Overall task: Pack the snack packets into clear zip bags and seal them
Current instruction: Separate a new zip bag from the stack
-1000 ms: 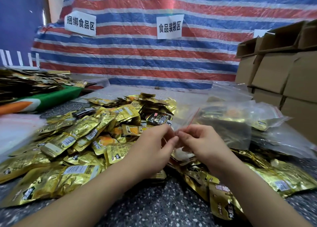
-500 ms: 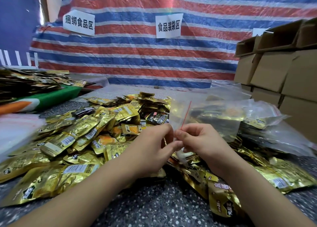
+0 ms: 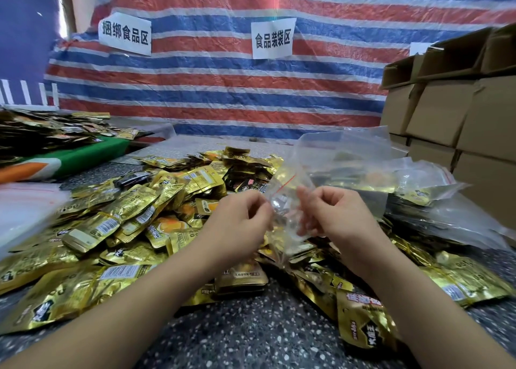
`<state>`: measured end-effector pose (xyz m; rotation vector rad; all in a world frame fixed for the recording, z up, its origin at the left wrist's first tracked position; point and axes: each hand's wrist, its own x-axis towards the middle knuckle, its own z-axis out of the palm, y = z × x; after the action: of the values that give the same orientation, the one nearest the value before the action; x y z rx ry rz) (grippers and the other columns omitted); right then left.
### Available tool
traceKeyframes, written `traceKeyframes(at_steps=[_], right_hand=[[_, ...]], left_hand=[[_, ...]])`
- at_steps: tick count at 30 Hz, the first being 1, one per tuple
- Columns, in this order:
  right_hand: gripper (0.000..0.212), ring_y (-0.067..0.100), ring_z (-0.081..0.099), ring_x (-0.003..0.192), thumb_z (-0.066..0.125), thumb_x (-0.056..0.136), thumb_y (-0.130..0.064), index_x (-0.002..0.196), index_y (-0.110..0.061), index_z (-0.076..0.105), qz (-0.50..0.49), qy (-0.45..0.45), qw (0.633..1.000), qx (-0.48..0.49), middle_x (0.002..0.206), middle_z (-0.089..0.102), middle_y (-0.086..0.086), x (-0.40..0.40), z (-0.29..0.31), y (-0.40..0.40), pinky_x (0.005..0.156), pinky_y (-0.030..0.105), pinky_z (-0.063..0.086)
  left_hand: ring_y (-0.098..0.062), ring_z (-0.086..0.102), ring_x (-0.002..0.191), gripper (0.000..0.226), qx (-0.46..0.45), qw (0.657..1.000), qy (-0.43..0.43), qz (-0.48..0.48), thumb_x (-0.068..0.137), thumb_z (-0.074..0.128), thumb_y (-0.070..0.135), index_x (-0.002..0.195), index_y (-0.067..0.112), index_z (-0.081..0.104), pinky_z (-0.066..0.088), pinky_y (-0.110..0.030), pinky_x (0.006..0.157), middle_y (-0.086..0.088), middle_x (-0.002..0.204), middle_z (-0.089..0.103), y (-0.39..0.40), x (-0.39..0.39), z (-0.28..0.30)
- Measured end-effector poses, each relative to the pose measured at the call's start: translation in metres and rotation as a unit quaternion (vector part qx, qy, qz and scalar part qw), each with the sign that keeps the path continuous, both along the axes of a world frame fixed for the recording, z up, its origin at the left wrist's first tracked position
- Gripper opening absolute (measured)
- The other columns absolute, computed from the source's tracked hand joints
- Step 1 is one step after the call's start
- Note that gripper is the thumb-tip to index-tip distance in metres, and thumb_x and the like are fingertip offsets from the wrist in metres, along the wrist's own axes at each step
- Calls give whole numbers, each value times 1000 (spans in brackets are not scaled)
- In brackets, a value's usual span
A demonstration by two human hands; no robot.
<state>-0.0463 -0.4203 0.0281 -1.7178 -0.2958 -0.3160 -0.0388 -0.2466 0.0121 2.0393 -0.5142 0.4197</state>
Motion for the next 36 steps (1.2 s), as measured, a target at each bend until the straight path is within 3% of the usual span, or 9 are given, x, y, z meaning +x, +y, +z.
traceKeyframes(at_steps=[4,7,11,16,19,21,24,28,36], right_hand=[[42,18,52,41,59,97,-19,56,-13,53,-90,-36,995,15,50,55,12,4,-2,-2,43,25,43],[35,17,47,43,58,92,-12,57,-7,54,-95,-47,994,-12,53,48,14,6,-7,6,46,29,39],[33,19,54,43,56,89,-6,56,1,53,-97,-51,994,-17,52,57,21,7,-7,6,46,30,43],[44,15,52,34,52,89,-3,47,-14,44,-133,-45,990,30,41,47,9,6,-2,-2,35,20,37],[41,17,54,36,52,92,-9,52,-15,45,-107,10,994,34,39,44,0,4,4,-8,40,23,37],[50,20,54,37,51,94,-11,45,-18,45,-67,55,996,26,37,40,-1,3,9,-9,43,24,36],[61,20,50,35,52,95,-17,35,-19,43,-30,91,995,-15,37,35,0,0,13,-10,41,24,35],[55,17,47,35,53,95,-20,41,-19,43,-34,95,994,-52,39,36,-1,-3,16,-12,40,23,35],[41,14,48,36,52,94,-14,54,-16,45,-37,54,990,-124,39,43,-4,-2,10,-6,43,22,36]], left_hand=[[1,54,53,18,29,999,-30,16,98,51,34,101,20,61,40,-14,47,8,73,62,-2,-3,-1],[0,59,67,53,120,992,-44,-4,85,57,61,128,33,45,52,-28,61,12,80,61,-10,-10,-8],[-2,59,68,55,93,993,-73,-18,91,64,41,138,31,37,52,-33,66,13,81,60,-15,-11,-10],[-7,50,49,14,7,997,-79,20,101,50,21,107,26,60,42,-30,46,6,69,61,-6,-7,-4],[-20,57,53,22,-33,996,-53,65,100,49,19,86,28,63,44,-38,47,2,65,64,0,-2,4],[-27,63,60,25,-48,996,-5,75,100,48,19,82,26,64,51,-46,56,-1,63,66,4,0,10],[-14,59,51,27,-57,996,59,39,101,47,17,83,23,66,52,-42,63,5,55,63,7,4,11],[-9,56,56,24,-21,998,53,15,101,48,16,86,25,64,52,-40,69,9,53,62,8,7,9],[-3,54,49,26,16,998,50,35,97,56,31,74,22,64,48,-29,55,7,60,64,7,6,5]])
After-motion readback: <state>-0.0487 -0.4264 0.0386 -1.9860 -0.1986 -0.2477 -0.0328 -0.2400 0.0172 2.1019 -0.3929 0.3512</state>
